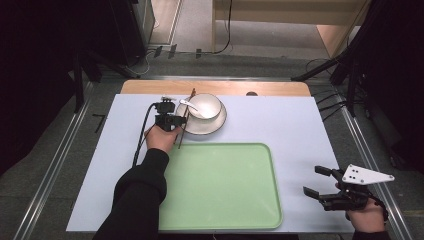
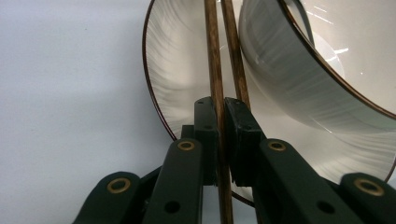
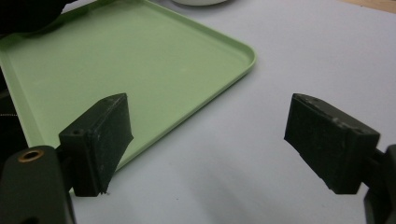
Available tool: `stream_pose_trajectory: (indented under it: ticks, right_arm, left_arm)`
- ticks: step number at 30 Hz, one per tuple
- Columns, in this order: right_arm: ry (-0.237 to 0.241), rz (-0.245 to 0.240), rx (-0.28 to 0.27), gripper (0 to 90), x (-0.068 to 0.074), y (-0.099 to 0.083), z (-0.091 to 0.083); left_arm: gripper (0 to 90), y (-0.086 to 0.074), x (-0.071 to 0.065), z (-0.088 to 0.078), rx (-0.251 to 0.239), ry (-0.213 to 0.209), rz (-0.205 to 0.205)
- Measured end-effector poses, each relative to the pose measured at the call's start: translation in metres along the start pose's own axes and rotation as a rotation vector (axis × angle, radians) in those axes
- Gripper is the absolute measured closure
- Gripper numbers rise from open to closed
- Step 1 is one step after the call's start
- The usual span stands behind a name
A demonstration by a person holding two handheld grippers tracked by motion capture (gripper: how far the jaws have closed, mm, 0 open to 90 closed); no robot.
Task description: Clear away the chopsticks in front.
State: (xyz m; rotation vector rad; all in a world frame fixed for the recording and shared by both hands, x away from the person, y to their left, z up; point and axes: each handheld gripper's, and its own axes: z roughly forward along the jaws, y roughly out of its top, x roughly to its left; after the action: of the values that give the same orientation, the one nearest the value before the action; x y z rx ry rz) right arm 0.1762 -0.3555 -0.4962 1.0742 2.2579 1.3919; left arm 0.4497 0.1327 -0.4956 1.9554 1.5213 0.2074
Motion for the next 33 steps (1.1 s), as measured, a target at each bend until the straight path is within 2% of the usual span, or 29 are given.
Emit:
stream_pose_trajectory:
  ticks: [6, 9, 15, 18, 22, 27, 33]
  right_arm:
    - [0.003, -0.004, -0.001, 15.1, 0.0, 0.0, 0.0]
    - [0.002, -0.001, 0.0, 15.1, 0.0, 0.0, 0.0]
    - [0.003, -0.003, -0.004, 15.1, 0.0, 0.0, -0.001]
    - [0.005, -0.003, -0.006, 15.1, 0.0, 0.0, -0.001]
    - [0.007, -0.003, -0.006, 15.1, 0.001, 0.0, -0.001]
    - [0.012, -0.008, -0.004, 15.1, 0.001, 0.0, -0.001]
    - [0.02, -0.013, -0.003, 15.1, 0.0, 0.001, 0.001]
  left_arm:
    - [86.1, 0.001, 0.001, -0.001, 0.005, 0.002, 0.002]
    - [86.4, 0.002, 0.003, -0.004, 0.005, -0.011, -0.008]
    - [86.4, 0.006, 0.011, -0.016, -0.011, -0.029, -0.037]
    - [86.4, 0.007, 0.017, -0.022, -0.014, -0.023, -0.045]
    - [86.4, 0.007, 0.024, -0.036, -0.025, -0.013, -0.046]
    - [86.3, 0.009, 0.031, -0.056, -0.043, -0.031, -0.064]
    - [86.3, 0.004, 0.03, -0.079, -0.043, -0.029, -0.034]
